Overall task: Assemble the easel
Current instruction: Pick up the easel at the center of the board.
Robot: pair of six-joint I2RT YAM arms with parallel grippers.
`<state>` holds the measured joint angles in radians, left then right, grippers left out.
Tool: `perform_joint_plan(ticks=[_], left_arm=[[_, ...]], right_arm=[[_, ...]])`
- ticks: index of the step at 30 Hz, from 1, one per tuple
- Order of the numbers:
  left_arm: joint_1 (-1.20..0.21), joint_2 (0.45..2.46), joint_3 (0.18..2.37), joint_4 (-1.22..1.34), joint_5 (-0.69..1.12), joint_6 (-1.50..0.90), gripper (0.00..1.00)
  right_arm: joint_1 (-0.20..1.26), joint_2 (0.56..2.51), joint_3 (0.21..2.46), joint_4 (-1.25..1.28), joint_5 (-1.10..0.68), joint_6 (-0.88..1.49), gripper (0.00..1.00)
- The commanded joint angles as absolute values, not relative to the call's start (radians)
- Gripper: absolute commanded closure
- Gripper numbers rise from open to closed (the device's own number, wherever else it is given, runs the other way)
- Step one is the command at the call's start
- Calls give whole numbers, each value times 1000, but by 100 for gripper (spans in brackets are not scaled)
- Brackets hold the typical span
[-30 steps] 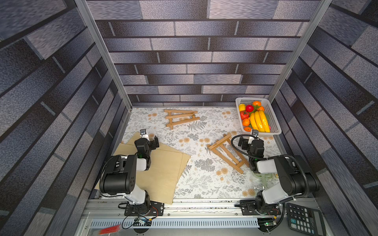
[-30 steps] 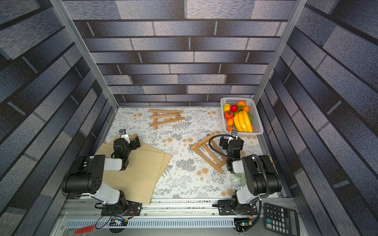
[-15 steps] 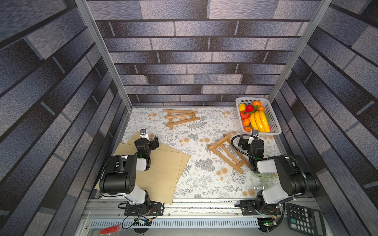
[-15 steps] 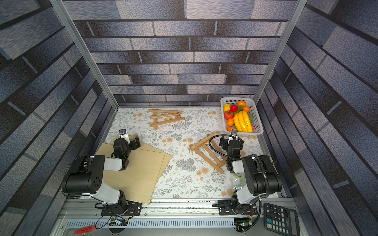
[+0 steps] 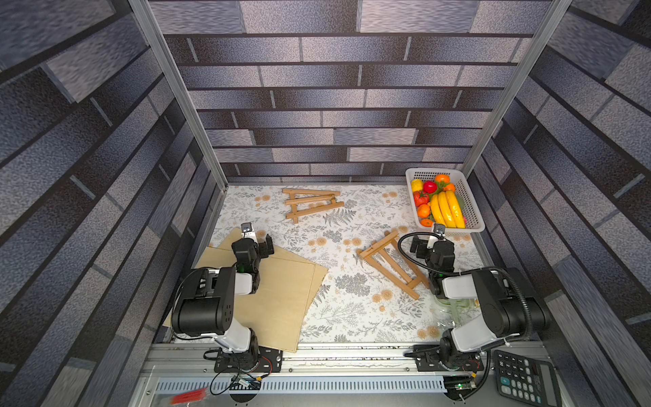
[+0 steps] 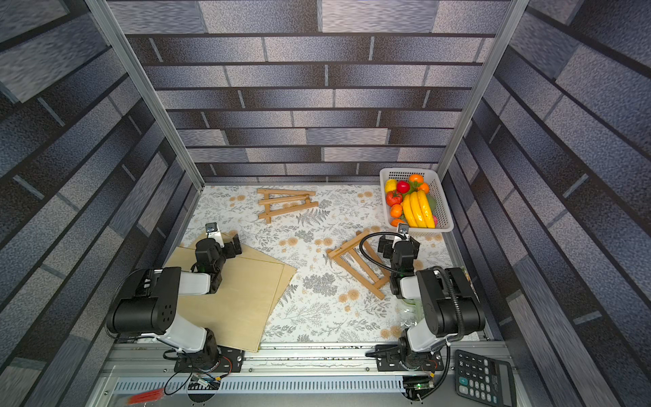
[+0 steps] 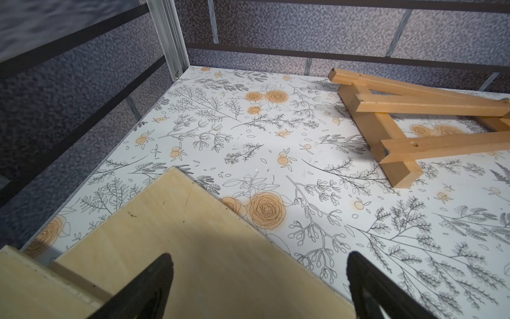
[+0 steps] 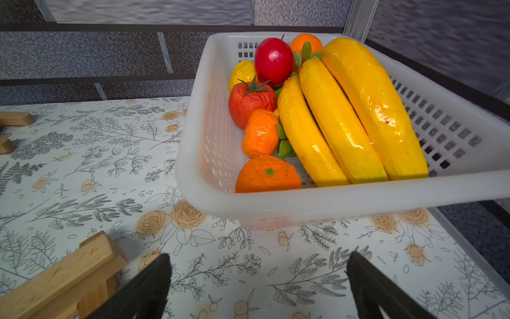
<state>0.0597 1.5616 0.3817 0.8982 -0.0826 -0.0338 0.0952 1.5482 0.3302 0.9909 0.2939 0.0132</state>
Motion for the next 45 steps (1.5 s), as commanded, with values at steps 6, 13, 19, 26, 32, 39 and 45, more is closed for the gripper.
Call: perform_joint_plan(ticks=[6, 13, 19, 26, 32, 39, 45], left_arm=[[68, 1564, 398, 906, -68, -52, 0], [52, 1421, 362, 855, -114, -53, 0], [41, 1189, 454, 529, -194, -180, 0], [-39, 1076, 739, -86, -256, -330, 0], [-57, 1081, 954, -455, -137, -420, 0], [-47, 1148, 1158, -755, 81, -475, 0], [-173, 1211, 1227, -864, 266, -495, 0]], right_arm=[[90, 1544, 342, 976, 329, 19, 0], [92, 1470, 328, 947, 328, 14, 0], [91, 1259, 395, 660, 404, 59, 1], [90, 1056, 680, 47, 360, 249, 3], [91, 1122, 1039, -492, 132, 407, 7], [92, 1208, 1237, -731, -133, 595, 11], [93, 1258, 1259, -912, -295, 732, 17]])
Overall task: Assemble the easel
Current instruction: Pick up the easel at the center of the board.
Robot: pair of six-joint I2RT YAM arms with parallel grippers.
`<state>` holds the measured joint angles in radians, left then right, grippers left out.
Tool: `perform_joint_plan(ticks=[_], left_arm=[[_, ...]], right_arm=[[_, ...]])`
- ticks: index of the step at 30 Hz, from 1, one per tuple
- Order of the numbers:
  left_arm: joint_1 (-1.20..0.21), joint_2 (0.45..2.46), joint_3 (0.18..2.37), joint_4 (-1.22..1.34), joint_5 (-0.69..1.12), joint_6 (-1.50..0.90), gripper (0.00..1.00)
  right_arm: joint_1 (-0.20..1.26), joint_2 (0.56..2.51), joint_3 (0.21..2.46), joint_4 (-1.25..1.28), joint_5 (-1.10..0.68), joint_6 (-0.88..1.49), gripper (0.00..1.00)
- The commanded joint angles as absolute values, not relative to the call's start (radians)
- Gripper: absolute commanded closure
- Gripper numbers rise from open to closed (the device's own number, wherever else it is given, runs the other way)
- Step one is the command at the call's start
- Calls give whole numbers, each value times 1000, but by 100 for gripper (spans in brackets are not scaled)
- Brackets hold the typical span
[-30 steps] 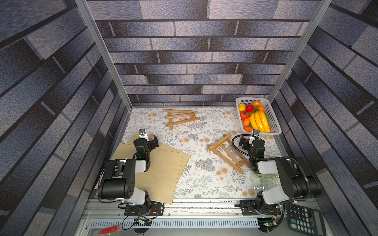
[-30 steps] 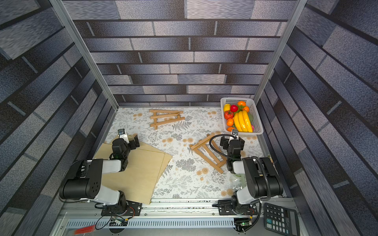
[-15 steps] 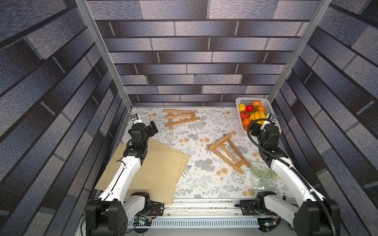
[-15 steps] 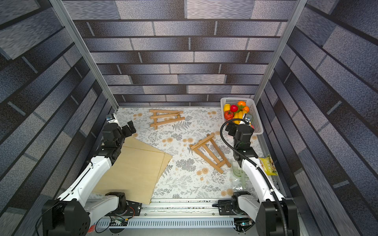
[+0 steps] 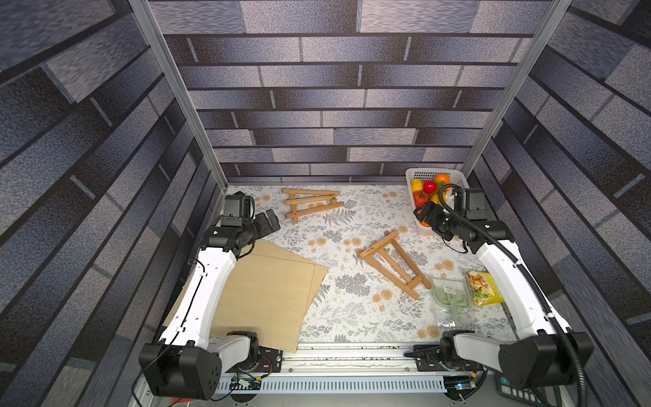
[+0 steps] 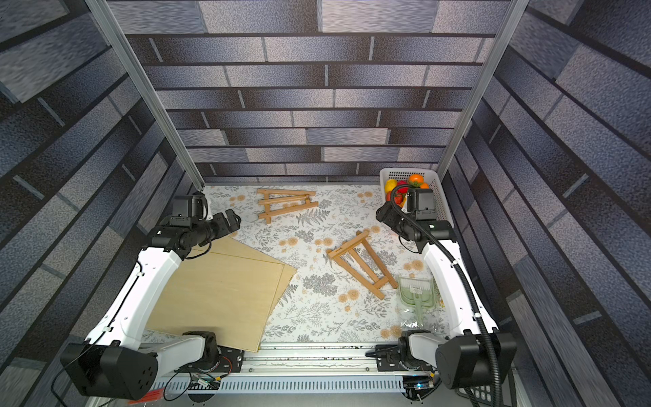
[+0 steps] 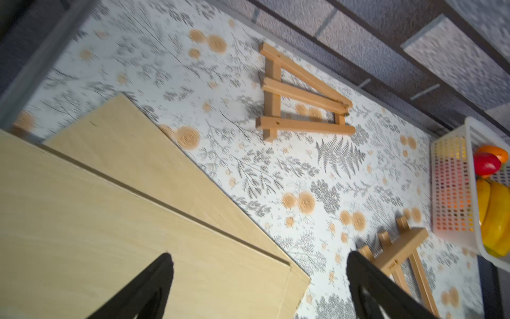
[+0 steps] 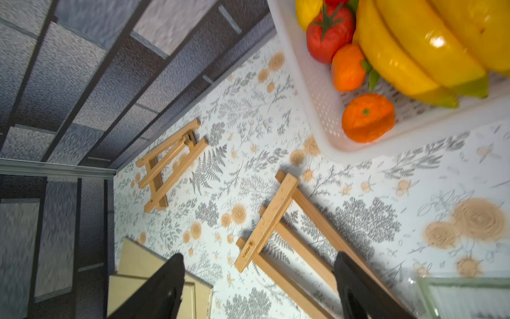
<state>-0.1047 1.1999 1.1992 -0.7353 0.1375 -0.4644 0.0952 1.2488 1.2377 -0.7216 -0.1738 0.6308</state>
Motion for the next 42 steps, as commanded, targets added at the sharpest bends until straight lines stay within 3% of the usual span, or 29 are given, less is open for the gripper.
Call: perform_joint_plan(ticks=[1, 8, 14, 24, 29, 34, 42], left_arm=[[-216, 1216, 1228, -860, 263, -497, 0], [-457, 1332, 1211, -722, 254, -529, 0], [-533, 1516, 1330, -691, 232, -508, 0], [-465, 1824, 1733, -908, 44, -303, 0], [-410, 1987, 1918, -944, -70, -53, 0], [-401, 2089, 1957, -838, -66, 215, 0], [-370, 2302, 2145, -826, -55, 277, 0]], right_arm=[[93, 1251, 1257, -969, -287, 734, 17], [94, 1154, 1176, -1194, -234, 661, 16], [95, 1097, 1023, -1112, -381, 699, 17], [94, 1105, 937, -990, -488, 741, 16], [104, 1147, 952, -916, -536, 787, 16], [113, 1207, 1029, -961, -547, 743, 16], [121, 1294, 1097, -982, -574, 708, 16]])
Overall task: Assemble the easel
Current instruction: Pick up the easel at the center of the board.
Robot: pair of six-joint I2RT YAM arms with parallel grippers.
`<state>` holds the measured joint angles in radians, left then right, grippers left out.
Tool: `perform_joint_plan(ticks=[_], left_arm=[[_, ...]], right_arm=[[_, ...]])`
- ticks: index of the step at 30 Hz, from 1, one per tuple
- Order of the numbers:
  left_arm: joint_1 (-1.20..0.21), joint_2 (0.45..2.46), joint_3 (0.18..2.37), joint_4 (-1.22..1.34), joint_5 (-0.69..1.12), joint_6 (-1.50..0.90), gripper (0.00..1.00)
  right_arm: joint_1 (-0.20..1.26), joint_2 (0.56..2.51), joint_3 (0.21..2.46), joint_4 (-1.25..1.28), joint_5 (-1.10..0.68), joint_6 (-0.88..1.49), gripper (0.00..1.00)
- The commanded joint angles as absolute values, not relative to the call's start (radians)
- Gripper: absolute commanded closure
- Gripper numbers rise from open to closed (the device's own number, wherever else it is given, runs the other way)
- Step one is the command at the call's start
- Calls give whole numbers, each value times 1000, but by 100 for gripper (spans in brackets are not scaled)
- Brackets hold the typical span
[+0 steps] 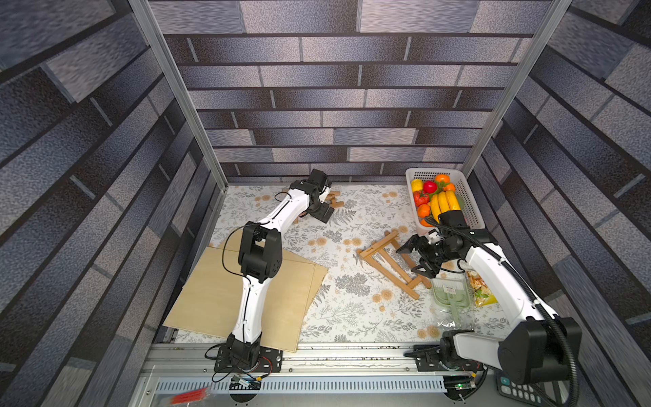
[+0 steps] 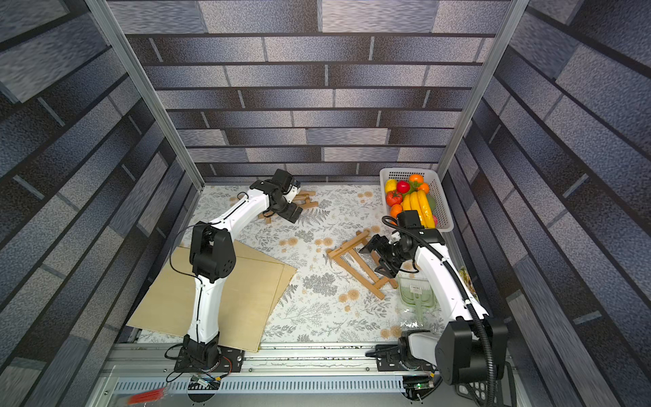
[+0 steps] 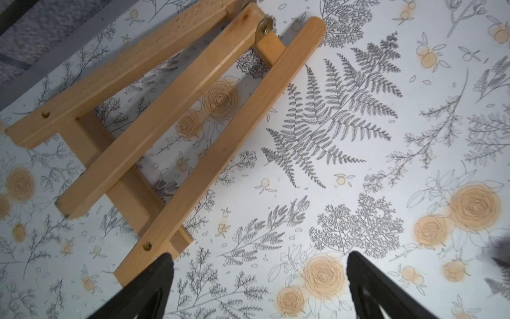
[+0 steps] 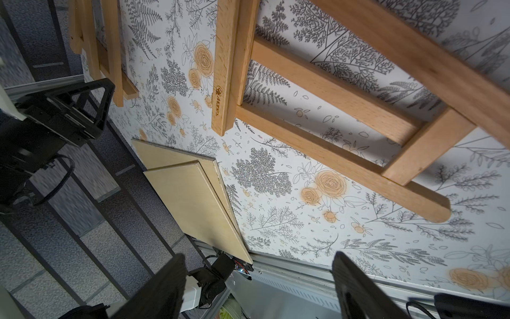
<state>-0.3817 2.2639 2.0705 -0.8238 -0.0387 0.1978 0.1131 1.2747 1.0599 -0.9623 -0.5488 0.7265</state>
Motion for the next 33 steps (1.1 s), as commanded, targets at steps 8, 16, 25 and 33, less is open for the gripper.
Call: perform_joint_plan(ticks=[8, 16, 25, 33], left_arm=[[-335, 2455, 2292, -822, -41, 250, 2], [-332, 2496, 2288, -839, -10, 241, 8], [-314, 2546, 2295, -845, 18, 206, 15], [-315, 2541, 2276, -864, 47, 184, 29]], right_arm=[[124, 1367, 1120, -992, -580, 678, 16], [125, 1457, 1190, -985, -560, 667, 15], [132, 1501, 1241, -974, -555, 677, 15], [135, 1495, 1235, -952, -548, 695, 16]])
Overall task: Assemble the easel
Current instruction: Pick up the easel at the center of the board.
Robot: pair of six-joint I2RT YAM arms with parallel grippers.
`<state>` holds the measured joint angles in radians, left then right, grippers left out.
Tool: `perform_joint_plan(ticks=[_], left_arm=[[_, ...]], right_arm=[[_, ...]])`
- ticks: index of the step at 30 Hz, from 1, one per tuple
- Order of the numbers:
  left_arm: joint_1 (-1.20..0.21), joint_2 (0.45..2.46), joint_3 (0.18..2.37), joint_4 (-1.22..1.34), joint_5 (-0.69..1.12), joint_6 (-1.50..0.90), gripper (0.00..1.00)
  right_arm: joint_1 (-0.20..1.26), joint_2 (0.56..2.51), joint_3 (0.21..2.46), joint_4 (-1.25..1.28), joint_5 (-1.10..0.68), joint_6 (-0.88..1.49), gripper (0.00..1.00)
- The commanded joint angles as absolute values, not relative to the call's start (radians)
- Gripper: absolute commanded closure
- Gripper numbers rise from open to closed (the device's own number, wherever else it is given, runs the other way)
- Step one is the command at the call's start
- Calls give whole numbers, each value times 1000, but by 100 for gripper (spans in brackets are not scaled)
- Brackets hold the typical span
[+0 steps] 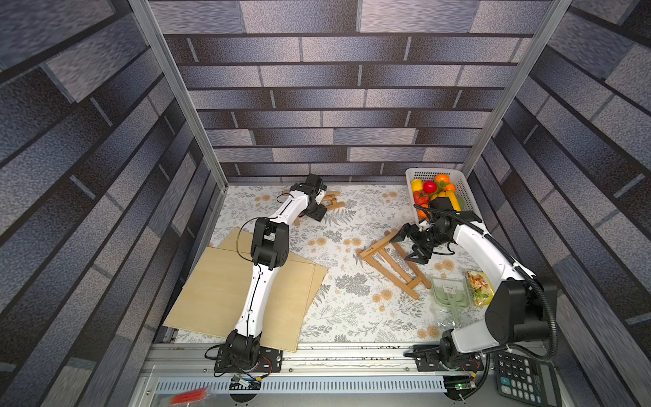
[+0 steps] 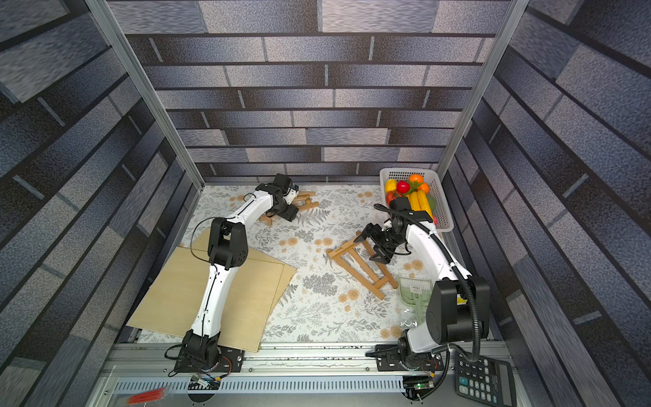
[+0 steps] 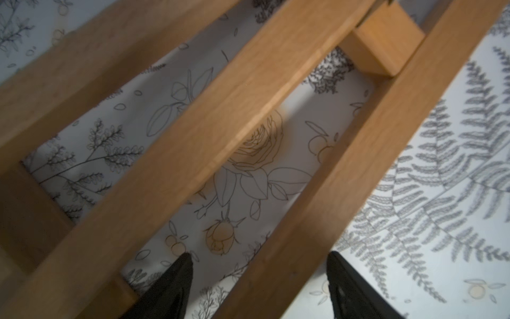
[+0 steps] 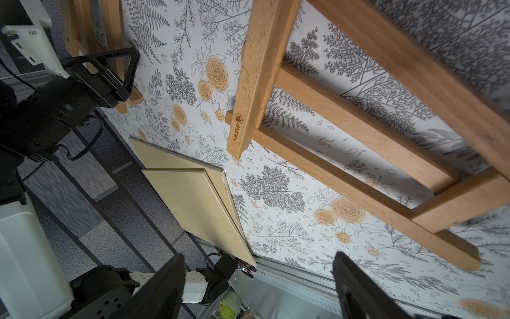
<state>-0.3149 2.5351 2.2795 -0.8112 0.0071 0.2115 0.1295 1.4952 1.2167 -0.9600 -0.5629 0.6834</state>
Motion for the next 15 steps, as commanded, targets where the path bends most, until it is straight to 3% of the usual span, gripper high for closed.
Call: perform_joint_plan(ticks=[1, 5, 9, 11, 15], left_arm=[[-316, 2536, 2266, -870, 51, 181, 32], [-329, 2527, 2255, -919, 66, 166, 49], [-332, 2521, 2276, -961, 120, 110, 76], [-332, 2516, 2306, -984, 190, 78, 85], [-348, 2449, 2316, -967, 284, 37, 93]], right_arm=[[136, 1496, 1234, -951, -546, 695, 15], [137, 1496, 1235, -937, -545, 704, 15], [149, 1491, 1236, -918, -548, 718, 16], [156, 1484, 1235, -910, -548, 723, 15], [177, 1453, 1239, -881, -540, 724, 15]])
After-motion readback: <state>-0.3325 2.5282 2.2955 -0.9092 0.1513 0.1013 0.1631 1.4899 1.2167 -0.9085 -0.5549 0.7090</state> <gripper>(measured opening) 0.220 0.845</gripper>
